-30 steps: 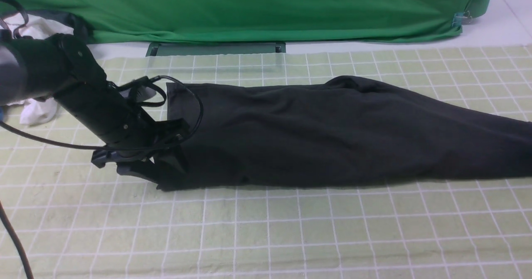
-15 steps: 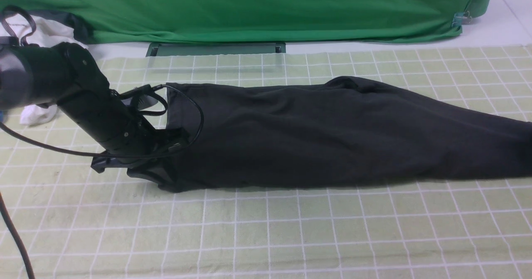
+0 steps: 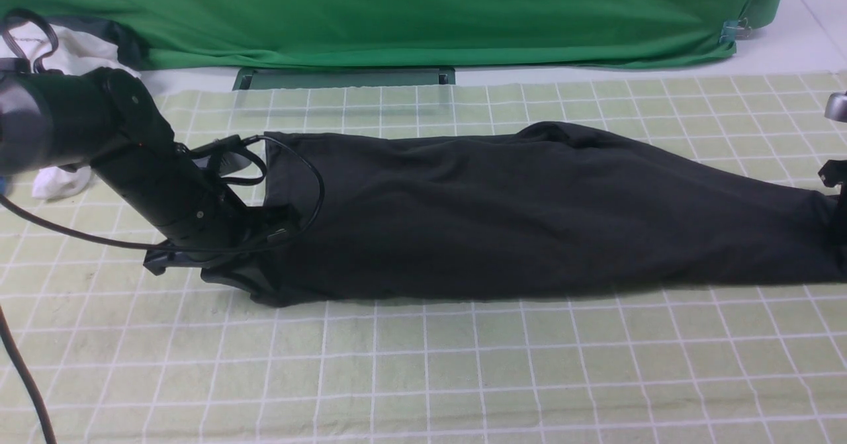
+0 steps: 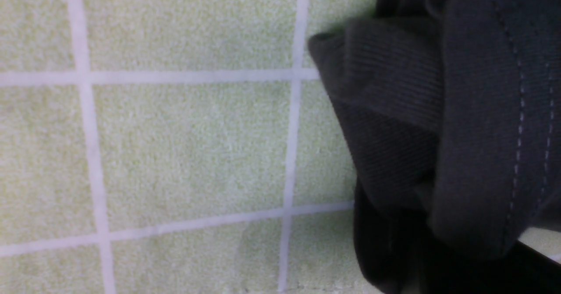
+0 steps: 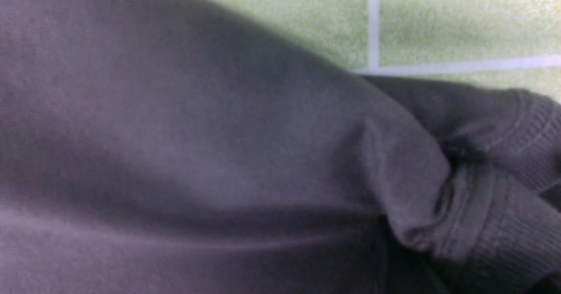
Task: Fold a long-sleeved shirt over a green coffee tablecloth.
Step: 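Pull the folded dark garment lengthwise by its ends to straighten it flat on the table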
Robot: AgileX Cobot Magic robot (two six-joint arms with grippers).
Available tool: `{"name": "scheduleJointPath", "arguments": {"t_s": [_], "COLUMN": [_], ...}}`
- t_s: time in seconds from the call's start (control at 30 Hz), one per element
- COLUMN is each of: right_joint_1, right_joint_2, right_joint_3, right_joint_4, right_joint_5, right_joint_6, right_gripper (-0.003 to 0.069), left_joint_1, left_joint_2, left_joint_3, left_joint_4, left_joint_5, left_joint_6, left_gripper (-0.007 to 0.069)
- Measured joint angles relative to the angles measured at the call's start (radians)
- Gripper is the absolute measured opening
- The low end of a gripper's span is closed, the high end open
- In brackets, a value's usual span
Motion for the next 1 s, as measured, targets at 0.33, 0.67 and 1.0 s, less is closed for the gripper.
{"name": "scheduleJointPath", "arguments": {"t_s": [0.33,0.67,1.0], "right_joint_1": [0.001,0.016,0.049], "right_joint_2": [-0.025,-0.007,0.006], "right_joint_3": [0.000,0.000,-0.006], "right_joint_4": [-0.098,-0.119,-0.113], "right_joint_5": [0.009,-0.002,0.029], "right_joint_6": [0.011,0.023,0.004], "right_gripper": [0.0418,0.0426,0.0072], "left_joint_1": [0.000,0.000,0.000], "left_joint_2": [0.000,0.000,-0.009], "left_joint_3": [0.000,0.000,-0.002], "left_joint_4": [0.009,0.028,0.051], "left_joint_5": [0.026,0.030,0.060], "left_joint_6": [0.006,0.004,-0.001], "left_gripper": [0.0025,0.0025,0.0025]}}
